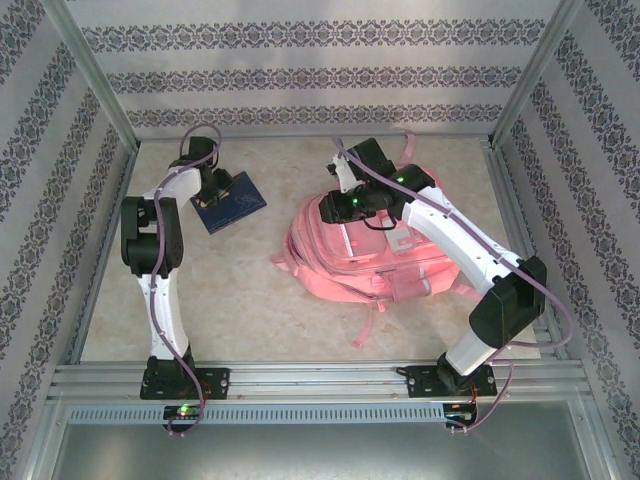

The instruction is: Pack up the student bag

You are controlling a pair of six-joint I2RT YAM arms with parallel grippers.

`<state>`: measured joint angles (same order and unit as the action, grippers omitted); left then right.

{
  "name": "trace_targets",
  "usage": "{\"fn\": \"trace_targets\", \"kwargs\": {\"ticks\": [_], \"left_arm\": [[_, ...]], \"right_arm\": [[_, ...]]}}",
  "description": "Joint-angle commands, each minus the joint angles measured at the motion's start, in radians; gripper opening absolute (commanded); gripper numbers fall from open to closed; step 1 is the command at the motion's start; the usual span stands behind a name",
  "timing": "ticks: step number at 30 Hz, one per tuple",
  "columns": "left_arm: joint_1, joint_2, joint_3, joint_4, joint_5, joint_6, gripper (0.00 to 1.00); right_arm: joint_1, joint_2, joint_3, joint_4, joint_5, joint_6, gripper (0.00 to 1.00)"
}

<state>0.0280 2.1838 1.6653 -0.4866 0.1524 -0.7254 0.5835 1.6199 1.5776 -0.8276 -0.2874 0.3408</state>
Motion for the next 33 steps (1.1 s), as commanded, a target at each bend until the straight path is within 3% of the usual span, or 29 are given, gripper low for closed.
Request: {"fn": "trace_targets", "kwargs": {"ticks": [1,6,12,22,25,29,33], "left_arm": [[0.004,-0.006,-0.030,-0.103,0.021,-0.066,0.54],[-0.010,-0.069,-0.150,-0.131,0.035,-0.090,0.53],[-0.017,-0.259,-0.440,-0.082,0.108,-0.176,0.52],[-0.042,-0.723,-0.946,-0.058,0.172,-0.321,0.49],[-0.082,-0.886,-1.060,-0.038,0.209,-0.417,0.49],[-0.119,-0.986,-1.092,-0.066,0.260,-0.429,0.51],[-0.119,-1.034,-0.970,-0.223,0.108,-0.246,0.51]], "right_arm": [[0.001,-0.025,-0.015,-0.011,-0.036,0.006,0.32],[0.001,-0.017,-0.008,0.002,-0.055,0.004,0.29],[0.025,0.022,-0.007,0.028,-0.108,0.008,0.28],[0.158,0.216,0.074,0.111,-0.213,0.062,0.27],[0.182,0.288,0.107,0.147,-0.240,0.114,0.27],[0.224,0.400,0.205,0.105,-0.179,0.127,0.27],[0.243,0.542,0.359,-0.022,-0.137,0.190,0.24]]}}
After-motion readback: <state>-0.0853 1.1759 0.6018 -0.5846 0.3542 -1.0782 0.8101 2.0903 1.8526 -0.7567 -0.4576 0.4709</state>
